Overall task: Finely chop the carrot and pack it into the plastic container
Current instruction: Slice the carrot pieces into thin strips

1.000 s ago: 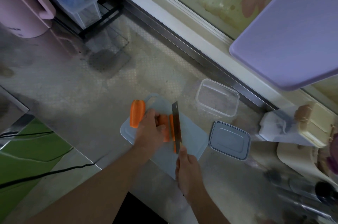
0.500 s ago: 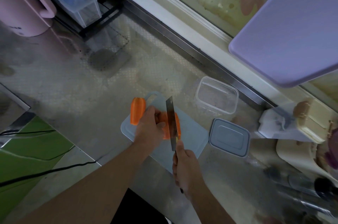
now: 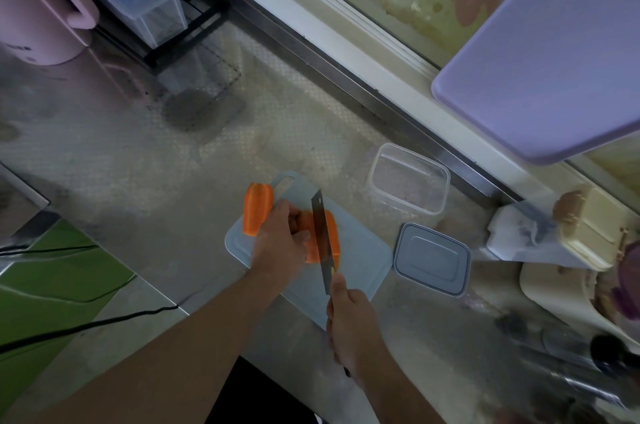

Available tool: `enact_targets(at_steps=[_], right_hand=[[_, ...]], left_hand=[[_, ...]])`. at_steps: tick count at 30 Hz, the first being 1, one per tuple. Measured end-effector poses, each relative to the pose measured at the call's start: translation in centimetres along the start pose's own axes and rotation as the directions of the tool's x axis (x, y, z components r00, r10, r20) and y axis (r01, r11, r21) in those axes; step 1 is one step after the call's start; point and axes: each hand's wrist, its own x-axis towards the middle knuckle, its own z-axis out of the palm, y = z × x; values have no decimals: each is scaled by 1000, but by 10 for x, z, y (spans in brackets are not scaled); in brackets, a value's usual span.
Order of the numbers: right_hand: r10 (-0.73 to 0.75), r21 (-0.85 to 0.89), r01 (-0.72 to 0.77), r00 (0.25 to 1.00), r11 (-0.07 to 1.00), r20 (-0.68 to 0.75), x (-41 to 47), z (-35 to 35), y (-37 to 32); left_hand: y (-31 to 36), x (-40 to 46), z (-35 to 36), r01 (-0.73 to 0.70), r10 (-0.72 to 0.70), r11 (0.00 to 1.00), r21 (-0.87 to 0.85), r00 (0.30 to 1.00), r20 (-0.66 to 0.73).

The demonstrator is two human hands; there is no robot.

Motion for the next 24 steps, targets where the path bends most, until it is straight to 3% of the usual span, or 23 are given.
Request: enact_targets(at_steps=[8,15,24], right_hand=[[64,35,-64,998,997,1,35,7,-20],[-41,-11,40,998,999,-44,33,20,-12],[-42,-47,38,995,998,-90,8,19,15]], left_hand=[[-2,0,1,-14,13,1000,-15,1000,-13],[1,-3,-1,-34,34,999,2,999,-6],[3,-6,-2,-48,49,998,48,999,-11]])
